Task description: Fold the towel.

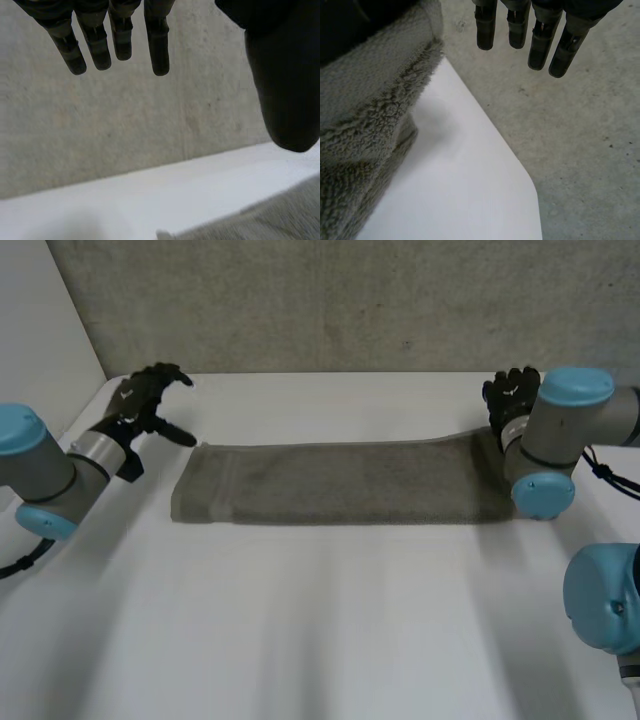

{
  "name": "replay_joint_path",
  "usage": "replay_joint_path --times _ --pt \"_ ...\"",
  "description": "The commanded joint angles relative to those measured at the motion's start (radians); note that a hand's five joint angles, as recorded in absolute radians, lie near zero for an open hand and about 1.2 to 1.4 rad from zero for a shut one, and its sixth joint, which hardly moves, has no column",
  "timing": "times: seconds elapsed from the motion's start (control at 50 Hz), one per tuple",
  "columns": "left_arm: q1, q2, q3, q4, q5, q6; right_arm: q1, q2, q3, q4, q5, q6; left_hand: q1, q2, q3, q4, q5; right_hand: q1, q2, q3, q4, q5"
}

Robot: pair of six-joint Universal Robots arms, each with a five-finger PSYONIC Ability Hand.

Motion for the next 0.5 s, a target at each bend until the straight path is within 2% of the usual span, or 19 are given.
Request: replay_joint_path --times 0.02,0.06,0.12,0.14,0.18,0.22,0.24,0.26,0.28,0.32,0.34,0.38,0.46,0.5 --pt "0.011 0.162 -0.111 -0.010 -0.018 0.012 -0.001 -0.202 0.099 0.197 -0.033 0.128 -0.064 -0.063 -0.066 -0.069 -0.033 -0.069 -0.073 -0.074 -0.085 -0.060" --pt "0.012 0.258 -0.207 -0.007 -0.014 0.024 -0.005 -0.242 0.137 0.252 -0.058 0.134 -0.038 -0.037 -0.039 -0.042 -0.007 -0.069 -0.073 -0.074 -0.085 -0.060" --pt "0.012 0.303 -0.263 -0.006 -0.012 0.045 -0.014 -0.311 0.240 0.345 -0.108 0.132 -0.035 -0.034 -0.036 -0.039 -0.004 -0.069 -0.073 -0.074 -0.085 -0.060" --pt "0.011 0.338 -0.317 -0.004 -0.011 0.074 -0.014 -0.311 0.240 0.345 -0.108 0.132 -0.032 -0.031 -0.033 -0.037 -0.001 -0.069 -0.073 -0.074 -0.085 -0.060" --pt "0.011 0.363 -0.364 -0.004 -0.009 0.116 -0.040 -0.372 0.373 0.377 -0.150 0.128 -0.032 -0.031 -0.033 -0.037 -0.001 0.052 0.048 0.047 0.036 0.061" --pt "0.006 0.382 -0.437 -0.007 -0.008 0.221 -0.057 -0.399 0.448 0.365 -0.168 0.126 -0.026 -0.025 -0.028 -0.031 0.005 0.123 0.119 0.117 0.107 0.131" --pt "0.006 0.382 -0.438 -0.007 -0.008 0.222 -0.057 -0.399 0.449 0.365 -0.168 0.126 -0.026 -0.025 -0.028 -0.031 0.005 0.123 0.119 0.118 0.107 0.132" --pt "0.001 0.382 -0.467 -0.007 -0.008 0.287 -0.075 -0.419 0.519 0.335 -0.187 0.122 -0.009 -0.008 -0.010 -0.013 0.023 0.141 0.137 0.135 0.125 0.149" --pt "0.001 0.382 -0.467 -0.007 -0.008 0.288 -0.090 -0.436 0.585 0.287 -0.197 0.112 -0.008 -0.007 -0.010 -0.013 0.023 0.141 0.137 0.135 0.125 0.150" --pt "-0.002 0.369 -0.505 -0.012 -0.008 0.413 -0.103 -0.448 0.643 0.235 -0.197 0.097 -0.005 -0.004 -0.007 -0.010 0.026 0.141 0.137 0.135 0.125 0.150" --pt "-0.002 0.369 -0.505 -0.012 -0.008 0.414 -0.113 -0.459 0.694 0.189 -0.194 0.080 -0.005 -0.004 -0.007 -0.010 0.026 0.141 0.137 0.135 0.125 0.150" --pt "-0.006 0.331 -0.516 -0.012 -0.015 0.502 -0.123 -0.469 0.737 0.138 -0.190 0.068 -0.005 -0.004 -0.007 -0.010 0.026 0.135 0.131 0.130 0.119 0.144" --pt "-0.022 0.289 -0.513 -0.021 -0.017 0.533 -0.146 -0.497 0.800 0.041 -0.190 0.065 -0.005 -0.004 -0.007 -0.010 0.026 0.091 0.087 0.086 0.075 0.100" --pt "-0.032 0.278 -0.510 -0.025 -0.020 0.532 -0.170 -0.531 0.837 -0.038 -0.190 0.068 -0.005 -0.004 -0.007 -0.010 0.026 -0.011 -0.015 -0.017 -0.027 -0.002"
